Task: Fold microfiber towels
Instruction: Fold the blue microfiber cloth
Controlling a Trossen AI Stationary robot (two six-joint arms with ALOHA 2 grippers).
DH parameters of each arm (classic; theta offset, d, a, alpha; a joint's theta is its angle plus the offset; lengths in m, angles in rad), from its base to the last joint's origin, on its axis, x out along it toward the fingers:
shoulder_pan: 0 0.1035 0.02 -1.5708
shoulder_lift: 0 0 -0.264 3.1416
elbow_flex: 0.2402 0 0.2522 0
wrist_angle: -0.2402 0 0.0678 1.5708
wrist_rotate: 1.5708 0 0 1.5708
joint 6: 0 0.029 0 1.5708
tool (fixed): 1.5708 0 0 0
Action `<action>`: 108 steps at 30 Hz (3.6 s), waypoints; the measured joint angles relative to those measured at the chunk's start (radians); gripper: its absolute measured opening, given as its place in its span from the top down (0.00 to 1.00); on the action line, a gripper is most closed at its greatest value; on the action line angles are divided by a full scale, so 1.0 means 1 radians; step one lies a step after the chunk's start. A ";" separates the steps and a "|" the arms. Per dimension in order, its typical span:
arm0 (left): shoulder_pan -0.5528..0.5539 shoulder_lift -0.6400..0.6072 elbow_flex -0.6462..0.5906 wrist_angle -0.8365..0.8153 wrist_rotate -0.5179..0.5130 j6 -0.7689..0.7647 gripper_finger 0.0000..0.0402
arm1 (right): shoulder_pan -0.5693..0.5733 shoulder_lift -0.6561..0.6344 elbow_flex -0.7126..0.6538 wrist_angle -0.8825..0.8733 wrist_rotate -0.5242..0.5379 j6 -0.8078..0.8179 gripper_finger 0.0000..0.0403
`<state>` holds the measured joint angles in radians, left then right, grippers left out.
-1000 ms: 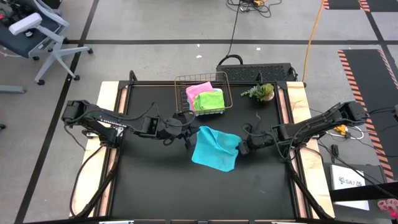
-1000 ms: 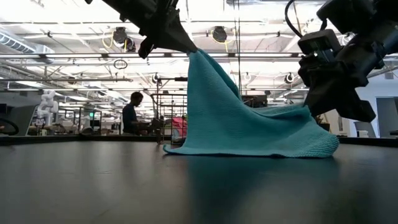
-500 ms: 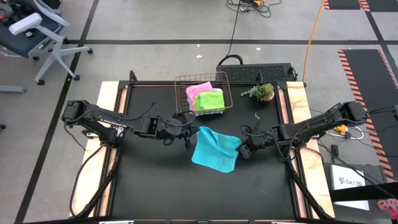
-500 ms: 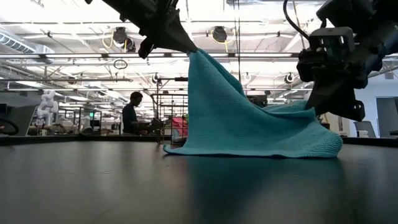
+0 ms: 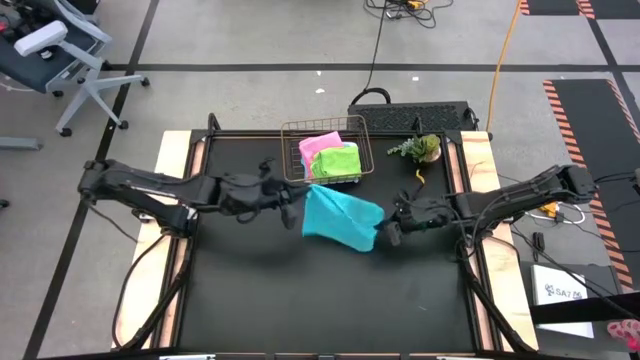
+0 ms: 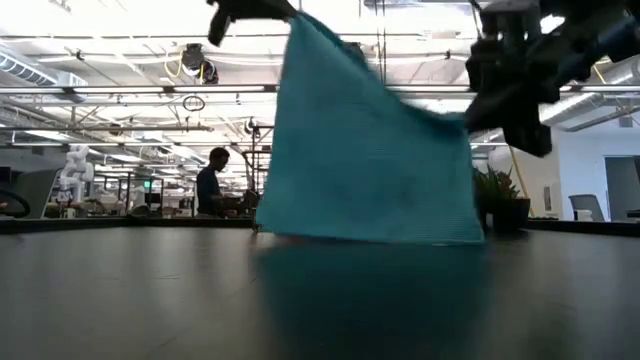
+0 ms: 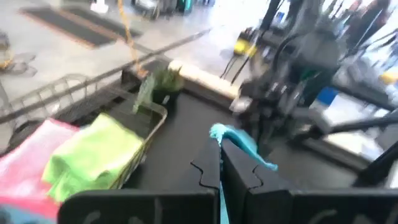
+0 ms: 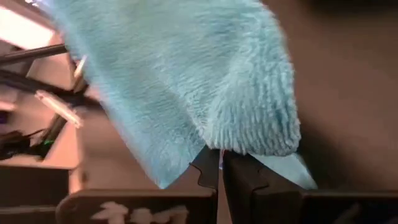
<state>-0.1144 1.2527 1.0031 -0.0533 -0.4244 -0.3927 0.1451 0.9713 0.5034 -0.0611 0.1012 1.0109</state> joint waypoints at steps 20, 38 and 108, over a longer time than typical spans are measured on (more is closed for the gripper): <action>-0.239 -0.028 0.000 -0.105 -0.028 -0.274 1.00 | 0.237 0.059 0.041 0.267 -0.052 0.249 1.00; -0.290 0.173 -0.002 -0.315 -0.050 -0.611 1.00 | 0.318 0.372 0.040 0.298 -0.020 0.338 1.00; -0.234 0.695 0.005 0.037 0.329 -0.482 0.99 | 0.092 0.375 0.040 -0.036 -0.089 0.008 0.90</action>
<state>-0.3482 1.9478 1.0084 -0.0164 -0.0955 -0.8744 0.2367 1.3464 0.5430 -0.0975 0.0122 1.0192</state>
